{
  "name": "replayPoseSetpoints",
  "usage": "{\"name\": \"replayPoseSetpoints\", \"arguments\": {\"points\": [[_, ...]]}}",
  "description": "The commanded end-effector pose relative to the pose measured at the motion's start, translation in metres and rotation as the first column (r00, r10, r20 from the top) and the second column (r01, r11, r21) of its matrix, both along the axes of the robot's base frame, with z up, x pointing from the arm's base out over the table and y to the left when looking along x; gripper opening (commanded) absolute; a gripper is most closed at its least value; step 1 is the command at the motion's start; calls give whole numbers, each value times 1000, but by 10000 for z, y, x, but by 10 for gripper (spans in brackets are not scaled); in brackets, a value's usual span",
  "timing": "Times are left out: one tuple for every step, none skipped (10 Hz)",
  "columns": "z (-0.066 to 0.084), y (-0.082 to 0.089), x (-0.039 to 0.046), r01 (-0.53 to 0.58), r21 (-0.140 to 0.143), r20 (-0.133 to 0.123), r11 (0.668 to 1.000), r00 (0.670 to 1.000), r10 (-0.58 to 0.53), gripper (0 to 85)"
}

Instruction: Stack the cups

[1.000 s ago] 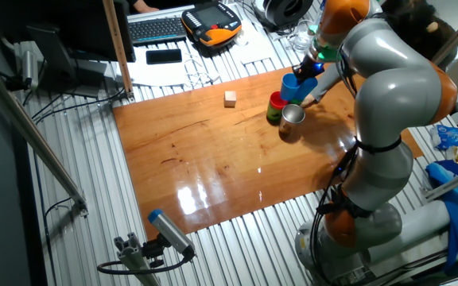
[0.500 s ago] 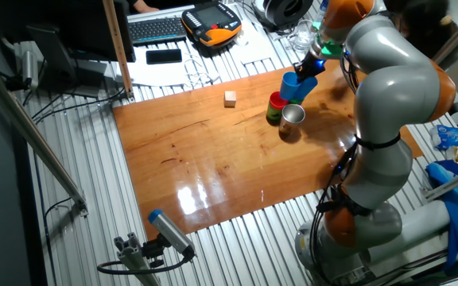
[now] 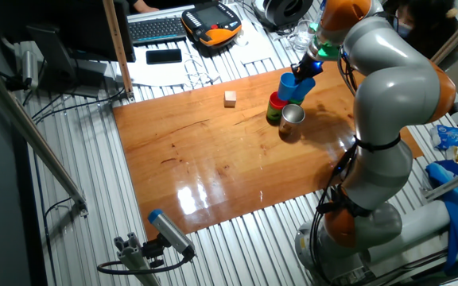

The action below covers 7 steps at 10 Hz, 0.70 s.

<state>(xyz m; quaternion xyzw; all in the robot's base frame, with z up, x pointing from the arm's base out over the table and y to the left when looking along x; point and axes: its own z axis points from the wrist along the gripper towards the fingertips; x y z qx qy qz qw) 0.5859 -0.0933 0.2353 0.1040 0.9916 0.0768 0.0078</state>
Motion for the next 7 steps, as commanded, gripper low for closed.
{"name": "replayPoseSetpoints", "arguments": {"points": [[6, 19, -3, 3, 7, -1, 1000, 1000, -3, 0], [7, 52, -5, 7, 10, -2, 1000, 1000, -7, 0], [-1, 69, -8, 8, 2, 3, 1000, 1000, -8, 0], [-5, 71, -6, 7, -7, 6, 1000, 1000, -7, 0], [-8, 70, -3, 5, -10, 8, 1000, 1000, -5, 0], [-12, 66, 1, 0, -19, 10, 1000, 1000, 1, 0], [-17, 65, 6, -8, -30, 11, 1000, 1000, 8, 0]]}}
